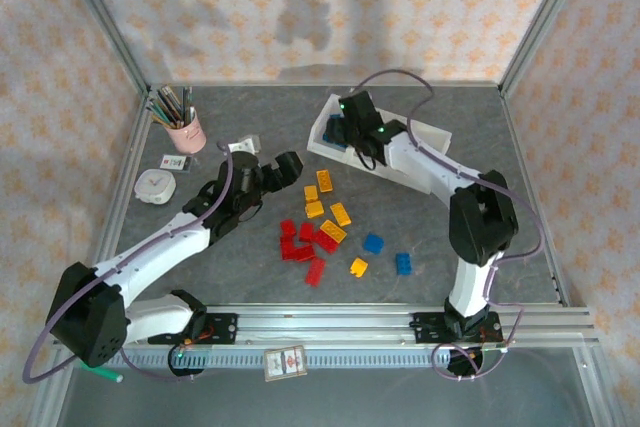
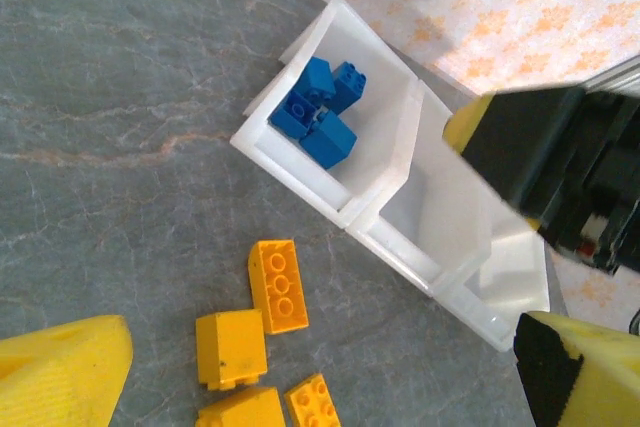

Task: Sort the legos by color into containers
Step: Pick up the lego from the bottom-center of the table.

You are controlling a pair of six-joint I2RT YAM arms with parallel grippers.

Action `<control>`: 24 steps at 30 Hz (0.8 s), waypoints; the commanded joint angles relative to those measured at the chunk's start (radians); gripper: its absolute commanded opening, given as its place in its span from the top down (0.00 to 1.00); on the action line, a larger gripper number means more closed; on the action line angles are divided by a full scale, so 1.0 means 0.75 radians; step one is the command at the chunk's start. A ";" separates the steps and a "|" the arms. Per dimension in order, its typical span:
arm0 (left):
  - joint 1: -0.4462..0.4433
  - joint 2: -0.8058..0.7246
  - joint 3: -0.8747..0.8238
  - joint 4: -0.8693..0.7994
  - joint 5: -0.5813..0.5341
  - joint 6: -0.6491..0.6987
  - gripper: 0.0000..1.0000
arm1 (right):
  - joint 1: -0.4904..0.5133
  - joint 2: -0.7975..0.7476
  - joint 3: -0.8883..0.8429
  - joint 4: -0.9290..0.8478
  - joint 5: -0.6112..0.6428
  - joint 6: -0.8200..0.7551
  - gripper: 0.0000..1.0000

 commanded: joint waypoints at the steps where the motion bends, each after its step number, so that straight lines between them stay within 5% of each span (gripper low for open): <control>1: -0.026 -0.046 -0.058 -0.014 0.029 -0.028 0.01 | 0.013 -0.123 -0.141 -0.007 0.012 0.073 0.36; 24: -0.384 0.012 -0.187 0.119 -0.145 -0.255 0.01 | 0.220 -0.568 -0.949 -0.015 0.081 0.413 0.28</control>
